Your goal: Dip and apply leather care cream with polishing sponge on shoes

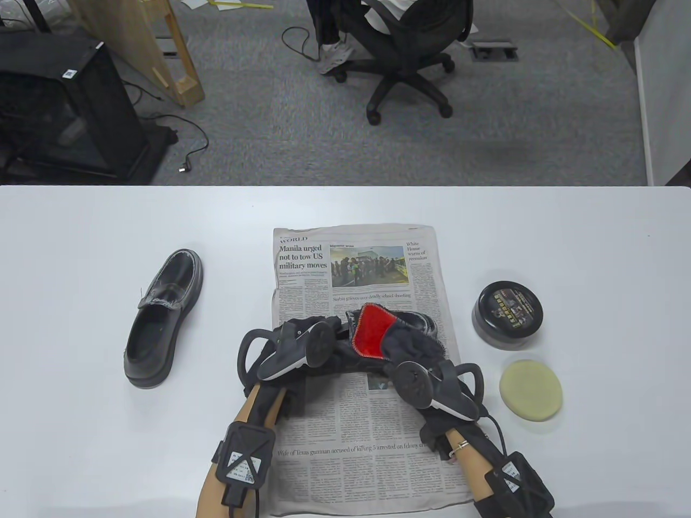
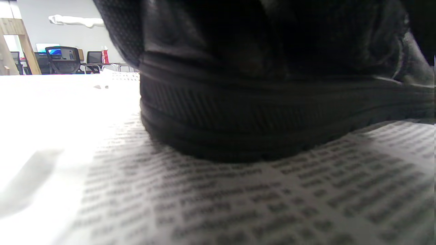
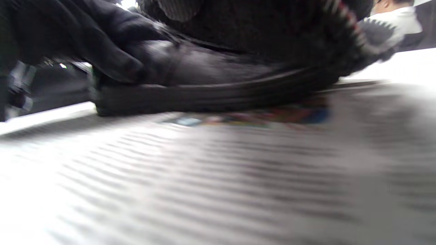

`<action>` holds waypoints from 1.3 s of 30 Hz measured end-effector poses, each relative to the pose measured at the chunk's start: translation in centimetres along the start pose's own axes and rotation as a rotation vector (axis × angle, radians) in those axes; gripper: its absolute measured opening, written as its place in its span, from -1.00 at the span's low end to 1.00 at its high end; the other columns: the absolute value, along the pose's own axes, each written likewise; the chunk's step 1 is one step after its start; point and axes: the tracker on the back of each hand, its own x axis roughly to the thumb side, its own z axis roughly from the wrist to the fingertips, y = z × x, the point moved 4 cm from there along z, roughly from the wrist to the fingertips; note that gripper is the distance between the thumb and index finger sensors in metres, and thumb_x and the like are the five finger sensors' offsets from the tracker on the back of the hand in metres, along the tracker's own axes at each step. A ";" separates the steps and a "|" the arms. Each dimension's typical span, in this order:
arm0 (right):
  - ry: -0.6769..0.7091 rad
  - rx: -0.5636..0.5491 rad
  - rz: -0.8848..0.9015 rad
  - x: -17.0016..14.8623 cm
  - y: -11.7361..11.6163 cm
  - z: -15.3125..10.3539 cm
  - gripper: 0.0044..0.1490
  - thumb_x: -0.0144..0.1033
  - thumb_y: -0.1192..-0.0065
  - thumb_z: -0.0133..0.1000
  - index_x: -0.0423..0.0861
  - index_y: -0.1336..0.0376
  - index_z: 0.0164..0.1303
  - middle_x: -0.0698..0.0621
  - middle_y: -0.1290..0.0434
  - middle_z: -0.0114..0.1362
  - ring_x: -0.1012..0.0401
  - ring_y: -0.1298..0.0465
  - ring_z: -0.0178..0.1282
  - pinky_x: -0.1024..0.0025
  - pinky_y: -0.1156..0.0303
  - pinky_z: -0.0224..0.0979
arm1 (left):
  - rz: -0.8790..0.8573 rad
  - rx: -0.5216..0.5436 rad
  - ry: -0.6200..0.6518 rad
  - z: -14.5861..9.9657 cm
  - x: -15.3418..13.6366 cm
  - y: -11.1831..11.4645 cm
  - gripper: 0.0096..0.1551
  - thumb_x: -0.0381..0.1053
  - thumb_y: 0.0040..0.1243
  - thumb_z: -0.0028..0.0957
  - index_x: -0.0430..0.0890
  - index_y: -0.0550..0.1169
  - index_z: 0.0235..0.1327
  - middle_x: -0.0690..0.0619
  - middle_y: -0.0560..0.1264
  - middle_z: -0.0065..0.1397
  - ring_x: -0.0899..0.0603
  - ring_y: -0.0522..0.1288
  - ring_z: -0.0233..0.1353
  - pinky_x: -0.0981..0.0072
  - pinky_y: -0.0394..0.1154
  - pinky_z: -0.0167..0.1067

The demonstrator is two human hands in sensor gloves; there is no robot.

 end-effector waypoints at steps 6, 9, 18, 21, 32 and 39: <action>-0.010 0.003 0.148 1.9 0.8 3.5 -0.34 -0.04 0.27 0.37 0.02 0.06 0.69 -0.09 -0.05 0.75 -0.15 -0.07 0.74 -0.26 -0.12 0.57 | 0.014 -0.010 0.018 0.0 0.1 0.0 -0.02 0.39 0.29 -0.28 0.28 0.31 0.53 0.24 0.44 0.63 -0.04 0.47 0.56 -0.01 0.46 0.48; -0.089 0.023 0.141 1.1 0.2 5.3 -0.33 -0.03 0.30 0.37 0.03 0.08 0.71 -0.08 -0.03 0.77 -0.14 -0.03 0.76 -0.27 -0.04 0.57 | 0.010 -0.007 0.018 0.0 0.1 0.1 -0.01 0.39 0.29 -0.28 0.28 0.30 0.54 0.22 0.44 0.64 -0.05 0.47 0.56 -0.02 0.46 0.48; -0.264 0.044 -0.010 -3.5 -0.2 4.6 -0.32 -0.06 0.29 0.37 -0.04 0.08 0.70 -0.12 0.00 0.76 -0.15 0.03 0.74 -0.21 0.01 0.56 | 0.023 -0.006 -0.003 -0.1 0.1 0.1 0.03 0.43 0.27 -0.28 0.23 0.30 0.57 0.15 0.48 0.60 -0.08 0.50 0.50 0.03 0.49 0.40; -0.244 0.039 -0.118 -3.5 -0.1 3.3 -0.32 -0.07 0.27 0.37 -0.05 0.08 0.69 -0.14 -0.01 0.74 -0.17 -0.01 0.72 -0.14 -0.07 0.57 | 0.021 0.001 -0.007 -0.2 0.2 0.1 0.04 0.43 0.27 -0.28 0.20 0.30 0.58 0.12 0.49 0.59 -0.09 0.50 0.49 0.01 0.49 0.39; -0.033 0.021 -0.021 0.7 0.1 0.0 -0.33 -0.09 0.23 0.37 -0.10 0.02 0.67 -0.19 -0.11 0.69 -0.23 -0.18 0.66 -0.10 -0.24 0.55 | 0.028 -0.008 0.016 -0.2 0.4 0.2 0.01 0.40 0.28 -0.26 0.20 0.32 0.56 0.13 0.48 0.61 -0.11 0.50 0.51 -0.03 0.48 0.41; 0.009 0.024 0.087 3.0 0.4 2.7 -0.33 -0.07 0.28 0.38 -0.02 0.08 0.71 -0.13 -0.01 0.76 -0.19 -0.04 0.74 -0.27 -0.09 0.56 | 0.021 -0.021 0.033 -0.1 0.5 0.3 0.00 0.38 0.30 -0.26 0.22 0.31 0.56 0.17 0.45 0.63 -0.09 0.48 0.54 -0.02 0.48 0.44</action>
